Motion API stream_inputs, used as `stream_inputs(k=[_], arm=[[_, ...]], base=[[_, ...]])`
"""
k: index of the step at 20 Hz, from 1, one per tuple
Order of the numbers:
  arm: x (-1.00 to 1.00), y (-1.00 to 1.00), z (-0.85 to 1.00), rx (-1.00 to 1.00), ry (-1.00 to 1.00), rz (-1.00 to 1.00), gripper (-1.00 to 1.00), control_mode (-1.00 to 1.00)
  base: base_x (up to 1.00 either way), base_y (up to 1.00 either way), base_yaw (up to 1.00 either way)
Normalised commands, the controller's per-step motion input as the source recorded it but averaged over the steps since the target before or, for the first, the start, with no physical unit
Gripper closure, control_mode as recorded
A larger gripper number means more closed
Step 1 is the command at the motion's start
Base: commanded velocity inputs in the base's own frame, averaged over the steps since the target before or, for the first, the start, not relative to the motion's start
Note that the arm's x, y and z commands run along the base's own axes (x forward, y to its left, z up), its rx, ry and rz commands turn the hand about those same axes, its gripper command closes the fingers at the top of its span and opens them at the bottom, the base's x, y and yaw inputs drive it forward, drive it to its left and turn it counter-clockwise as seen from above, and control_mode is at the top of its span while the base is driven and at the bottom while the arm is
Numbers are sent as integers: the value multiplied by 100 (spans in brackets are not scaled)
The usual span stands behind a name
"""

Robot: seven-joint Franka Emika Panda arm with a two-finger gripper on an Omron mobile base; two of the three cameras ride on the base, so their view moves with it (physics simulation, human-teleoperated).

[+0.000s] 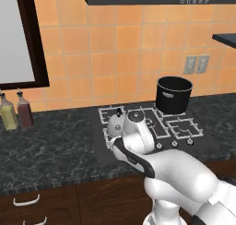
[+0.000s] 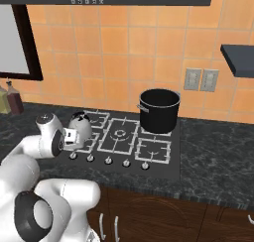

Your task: Pick the kettle from the counter and place it on a stove burner. Then turn the burner on.

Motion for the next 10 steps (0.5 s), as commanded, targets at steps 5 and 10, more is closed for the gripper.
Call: stream_inputs(k=[5, 10], arm=[[24, -17, -17, 1, 12, -6, -100, -100], [-12, 0, -20, 0, 11, 0, -100, -100]], base=[[0, 0, 0], [0, 0, 0]])
